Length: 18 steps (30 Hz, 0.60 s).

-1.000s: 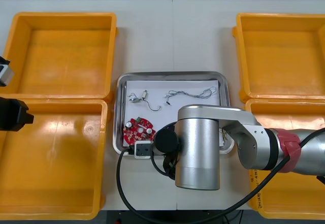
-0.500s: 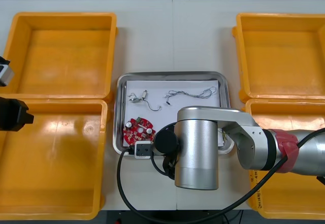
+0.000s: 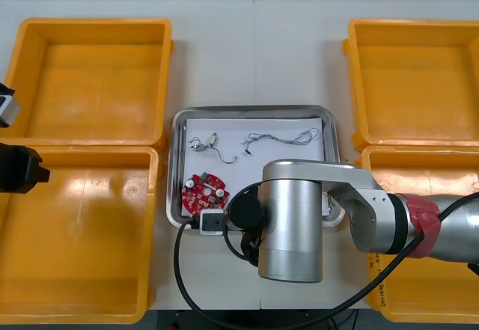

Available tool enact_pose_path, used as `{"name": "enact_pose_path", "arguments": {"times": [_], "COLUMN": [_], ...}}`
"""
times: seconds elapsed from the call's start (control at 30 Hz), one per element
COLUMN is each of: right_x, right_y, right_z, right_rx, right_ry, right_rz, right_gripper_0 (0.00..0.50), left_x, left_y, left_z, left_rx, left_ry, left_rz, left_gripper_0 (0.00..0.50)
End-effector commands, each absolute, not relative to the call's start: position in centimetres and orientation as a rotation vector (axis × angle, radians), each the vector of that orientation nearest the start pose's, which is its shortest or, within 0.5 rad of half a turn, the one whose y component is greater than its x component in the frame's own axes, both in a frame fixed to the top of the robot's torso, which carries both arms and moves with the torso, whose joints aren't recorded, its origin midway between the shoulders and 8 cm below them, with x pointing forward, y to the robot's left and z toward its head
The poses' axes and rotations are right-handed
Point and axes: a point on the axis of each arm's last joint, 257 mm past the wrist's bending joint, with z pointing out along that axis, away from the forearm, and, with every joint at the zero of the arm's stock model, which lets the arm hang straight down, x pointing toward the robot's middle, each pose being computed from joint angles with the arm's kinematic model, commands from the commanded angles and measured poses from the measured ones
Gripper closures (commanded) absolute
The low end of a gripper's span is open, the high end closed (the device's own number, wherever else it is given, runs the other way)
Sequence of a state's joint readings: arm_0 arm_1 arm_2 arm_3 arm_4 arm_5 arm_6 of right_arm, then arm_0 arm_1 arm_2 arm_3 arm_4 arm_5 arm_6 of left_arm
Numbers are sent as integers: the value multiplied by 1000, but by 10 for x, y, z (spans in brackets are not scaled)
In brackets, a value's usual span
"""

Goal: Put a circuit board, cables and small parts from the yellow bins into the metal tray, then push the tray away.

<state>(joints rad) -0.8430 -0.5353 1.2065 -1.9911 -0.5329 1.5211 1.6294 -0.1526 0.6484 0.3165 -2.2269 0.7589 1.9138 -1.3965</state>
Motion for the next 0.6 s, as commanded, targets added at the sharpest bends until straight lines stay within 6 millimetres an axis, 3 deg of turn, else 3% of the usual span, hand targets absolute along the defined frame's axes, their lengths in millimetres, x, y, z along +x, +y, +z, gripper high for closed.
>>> {"name": "enact_pose_path", "arguments": {"times": [0.03,0.1,0.13,0.17,0.2,0.23,0.27,0.33,0.4,0.6], "right_x": [350,350,350,349,349,349,349,349,350,353], "right_y": [-21,-21,-21,-21,-21,-20,-20,-20,-19,-18], "right_z": [-316,-316,-316,-316,-316,-316,-317,-316,-316,-313], "right_rx": [-1990,-1990,-1990,-1987,-1985,-1984,-1983,-1983,-1981,-1970], "right_ry": [1900,1901,1901,1905,1907,1904,1907,1905,1901,1890], "right_rz": [-329,-330,-330,-328,-328,-326,-325,-324,-328,-342], "right_gripper_0": [0,0,33,134,189,189,397,457,500,500], "left_x": [371,371,371,371,371,371,371,371,371,371], "left_y": [363,363,363,363,363,363,363,363,363,363], "left_z": [-168,-168,-168,-168,-168,-168,-168,-168,-168,-168], "left_rx": [236,236,236,236,236,236,236,236,236,236], "left_ry": [2624,2624,2624,2624,2624,2624,2624,2624,2624,2624], "left_rz": [85,85,85,85,85,85,85,85,85,85], "left_gripper_0": [0,0,0,0,0,0,0,0,0,0]}}
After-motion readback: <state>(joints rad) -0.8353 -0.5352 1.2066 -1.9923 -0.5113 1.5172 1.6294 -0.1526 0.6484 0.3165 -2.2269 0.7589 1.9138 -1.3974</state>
